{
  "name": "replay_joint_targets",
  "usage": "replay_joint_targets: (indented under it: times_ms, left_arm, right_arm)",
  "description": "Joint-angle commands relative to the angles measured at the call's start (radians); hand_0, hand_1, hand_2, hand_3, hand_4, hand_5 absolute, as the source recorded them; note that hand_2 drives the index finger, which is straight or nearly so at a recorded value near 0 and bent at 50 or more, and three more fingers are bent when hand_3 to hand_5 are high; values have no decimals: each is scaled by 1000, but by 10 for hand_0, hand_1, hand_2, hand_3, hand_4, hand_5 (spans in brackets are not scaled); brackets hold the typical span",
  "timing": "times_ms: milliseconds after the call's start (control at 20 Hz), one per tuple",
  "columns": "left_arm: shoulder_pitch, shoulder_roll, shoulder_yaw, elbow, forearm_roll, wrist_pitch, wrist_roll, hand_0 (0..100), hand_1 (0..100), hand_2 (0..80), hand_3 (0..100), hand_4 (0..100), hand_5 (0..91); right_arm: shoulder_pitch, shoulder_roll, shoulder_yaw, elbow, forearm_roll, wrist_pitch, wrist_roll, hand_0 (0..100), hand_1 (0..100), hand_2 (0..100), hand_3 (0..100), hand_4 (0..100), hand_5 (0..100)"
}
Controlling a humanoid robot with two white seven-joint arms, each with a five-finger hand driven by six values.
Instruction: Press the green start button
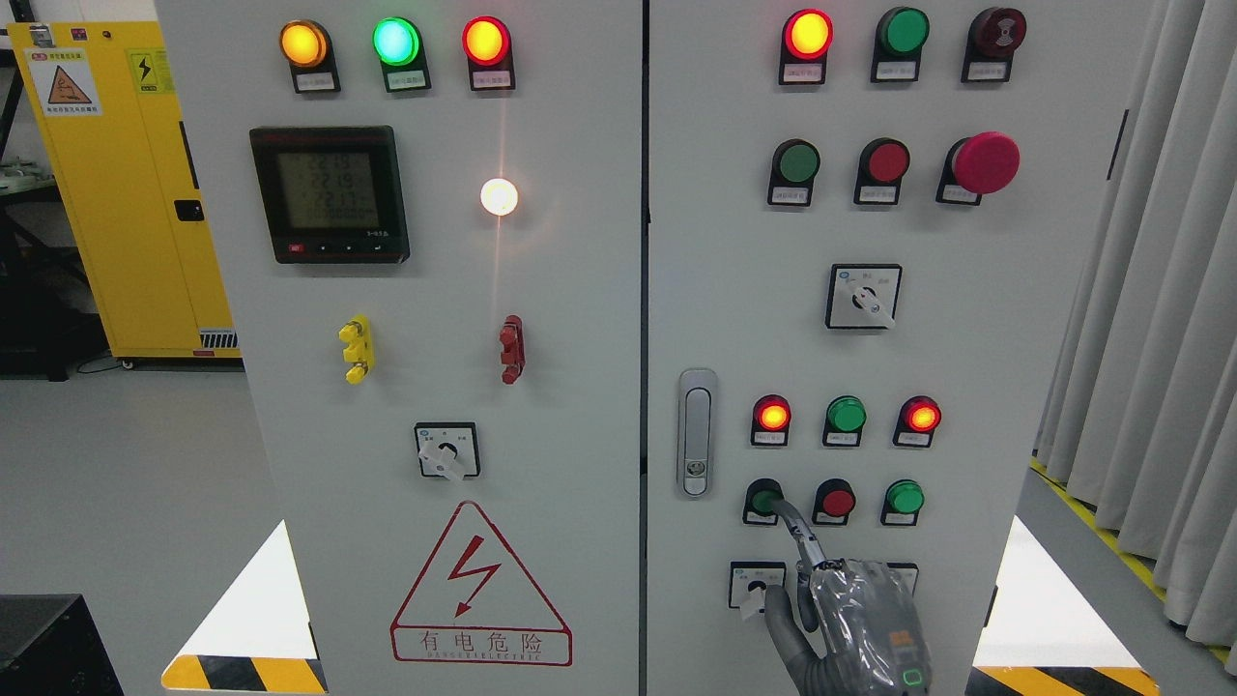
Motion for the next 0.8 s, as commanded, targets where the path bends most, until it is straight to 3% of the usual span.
replay_joint_targets:
  times_ms: [0, 750]
  left_arm:
    - [0, 0, 0, 0, 0, 0, 0, 120, 556, 0, 0, 0, 0]
    - [0, 0, 0, 0, 0, 0, 0, 120, 556, 0, 0, 0, 0]
  right_arm:
    - [-4, 0, 10, 12, 2, -2, -1, 755, 896, 6, 1000, 1000, 1000]
    - [10, 4, 8, -1, -1, -3, -10, 749, 895, 17, 1000, 1000, 1000]
